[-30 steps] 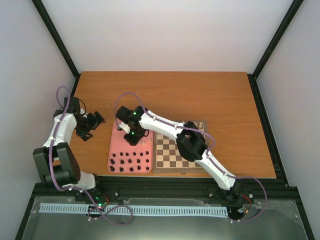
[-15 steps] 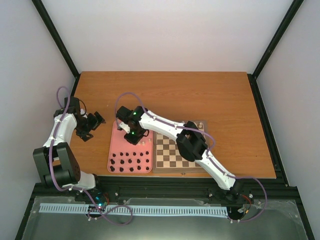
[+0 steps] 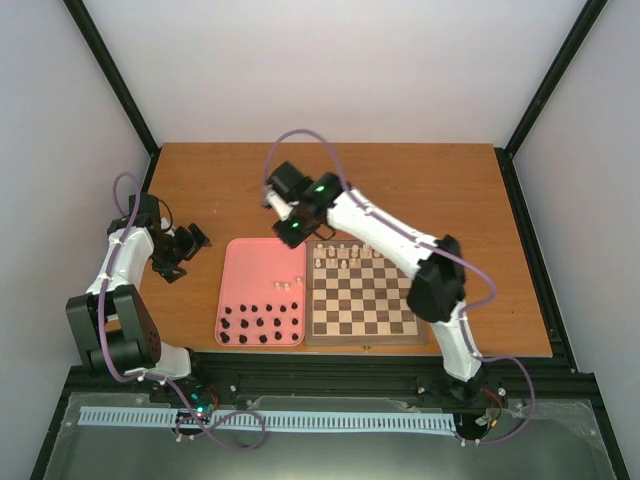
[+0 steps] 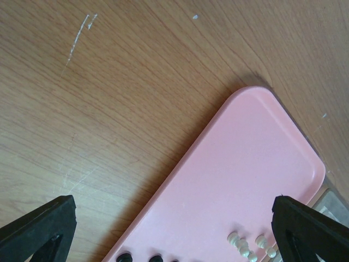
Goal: Set up the chess pieces on the board
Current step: Pick up the chess piece from the storage box, then place the chess piece on the chessboard.
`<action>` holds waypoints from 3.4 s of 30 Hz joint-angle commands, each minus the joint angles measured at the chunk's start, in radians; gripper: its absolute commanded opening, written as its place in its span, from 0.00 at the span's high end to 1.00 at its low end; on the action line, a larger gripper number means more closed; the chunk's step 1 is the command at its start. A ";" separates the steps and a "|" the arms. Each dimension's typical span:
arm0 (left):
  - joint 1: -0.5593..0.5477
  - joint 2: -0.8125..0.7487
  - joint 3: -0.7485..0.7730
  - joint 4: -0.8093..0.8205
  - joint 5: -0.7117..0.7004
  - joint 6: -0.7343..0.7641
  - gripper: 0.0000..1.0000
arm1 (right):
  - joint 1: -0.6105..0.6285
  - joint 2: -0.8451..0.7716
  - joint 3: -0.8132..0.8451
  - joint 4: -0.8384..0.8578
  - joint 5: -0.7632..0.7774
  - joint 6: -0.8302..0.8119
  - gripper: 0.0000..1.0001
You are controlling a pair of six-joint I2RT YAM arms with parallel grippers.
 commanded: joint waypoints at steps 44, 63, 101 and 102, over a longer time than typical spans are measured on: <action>0.004 0.038 0.046 -0.004 -0.019 0.023 0.00 | -0.342 -0.328 -0.784 0.200 0.102 0.041 0.92; 0.004 0.045 0.047 -0.003 -0.015 0.025 0.00 | -0.346 -0.294 -0.780 0.211 0.106 0.036 0.86; 0.004 0.041 0.042 0.000 -0.013 0.026 0.00 | -0.255 -0.456 -0.599 0.053 0.002 0.067 0.56; 0.004 0.041 0.042 0.001 -0.014 0.026 0.00 | -0.234 -0.436 -0.559 0.039 -0.010 0.062 0.56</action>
